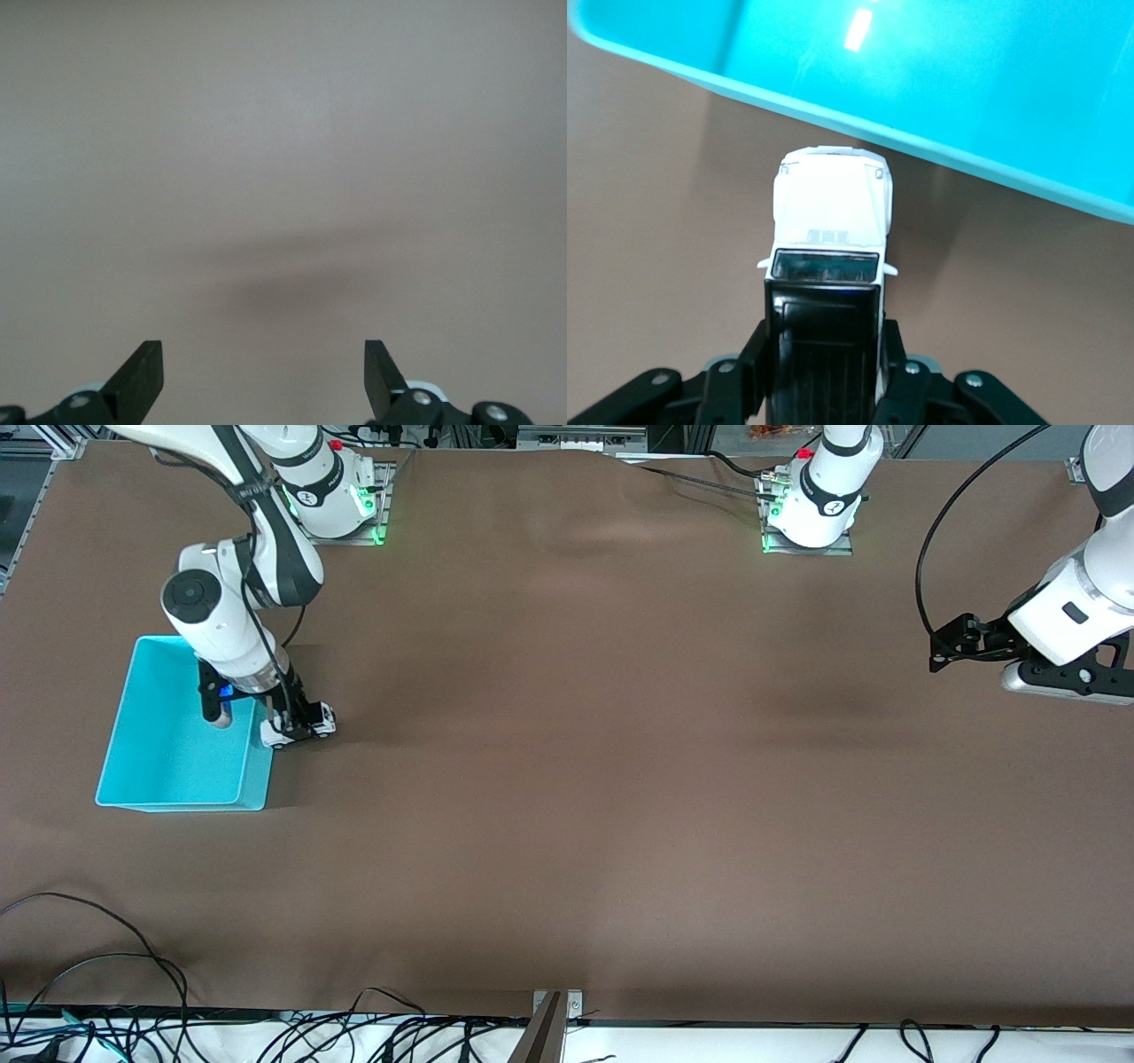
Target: Wind and store white jeep toy
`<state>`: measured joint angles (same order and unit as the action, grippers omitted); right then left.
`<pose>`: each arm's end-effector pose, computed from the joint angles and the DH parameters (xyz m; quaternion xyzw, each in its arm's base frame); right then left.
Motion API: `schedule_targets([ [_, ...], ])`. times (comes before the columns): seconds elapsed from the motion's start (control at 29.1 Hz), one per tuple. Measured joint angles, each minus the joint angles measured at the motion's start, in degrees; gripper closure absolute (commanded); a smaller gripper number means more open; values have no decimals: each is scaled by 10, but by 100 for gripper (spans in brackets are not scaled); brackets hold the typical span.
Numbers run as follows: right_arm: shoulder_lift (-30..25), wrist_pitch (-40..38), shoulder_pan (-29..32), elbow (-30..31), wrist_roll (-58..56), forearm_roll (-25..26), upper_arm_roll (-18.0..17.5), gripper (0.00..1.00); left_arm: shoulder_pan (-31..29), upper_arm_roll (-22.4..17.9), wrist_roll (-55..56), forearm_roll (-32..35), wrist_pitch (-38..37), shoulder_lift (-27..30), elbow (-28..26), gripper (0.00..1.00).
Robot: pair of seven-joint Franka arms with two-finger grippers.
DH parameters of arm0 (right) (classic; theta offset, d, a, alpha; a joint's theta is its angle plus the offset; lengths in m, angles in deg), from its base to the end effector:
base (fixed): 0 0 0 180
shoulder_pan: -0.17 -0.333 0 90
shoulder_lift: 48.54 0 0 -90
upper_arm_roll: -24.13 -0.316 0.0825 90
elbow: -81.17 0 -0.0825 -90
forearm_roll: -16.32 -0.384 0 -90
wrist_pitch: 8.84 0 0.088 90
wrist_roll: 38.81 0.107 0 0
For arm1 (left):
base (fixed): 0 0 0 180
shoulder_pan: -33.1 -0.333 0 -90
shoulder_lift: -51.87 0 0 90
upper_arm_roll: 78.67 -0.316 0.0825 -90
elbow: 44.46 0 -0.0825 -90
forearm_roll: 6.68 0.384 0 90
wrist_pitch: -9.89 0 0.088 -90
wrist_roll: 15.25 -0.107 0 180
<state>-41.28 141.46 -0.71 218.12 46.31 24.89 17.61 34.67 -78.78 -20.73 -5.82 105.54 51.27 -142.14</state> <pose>0.5072 0.0698 0.2761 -0.8145 0.5767 -0.0613 0.0158 0.5605 -0.0128 0.5635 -0.9978 0.0614 0.0232 0.0067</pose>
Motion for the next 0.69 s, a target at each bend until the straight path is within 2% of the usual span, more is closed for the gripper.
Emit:
schedule_targets([
  [0.17, -41, -39, 0, 0, 0, 0, -9, 100, -2, -1, 0, 0, -7, 0, 16, 0],
  [0.34, -58, -77, 0, -6, -26, 0, -12, 100, -4, -2, 1, 0, -23, 0, 33, 0],
  [0.52, -60, -145, 4, -30, -134, 0, -10, 100, -13, -4, 3, -14, -23, -3, 44, 0],
  [0.69, -60, -170, 30, -43, -257, -1, 3, 100, -17, -4, 3, -16, -24, -7, 53, 0],
])
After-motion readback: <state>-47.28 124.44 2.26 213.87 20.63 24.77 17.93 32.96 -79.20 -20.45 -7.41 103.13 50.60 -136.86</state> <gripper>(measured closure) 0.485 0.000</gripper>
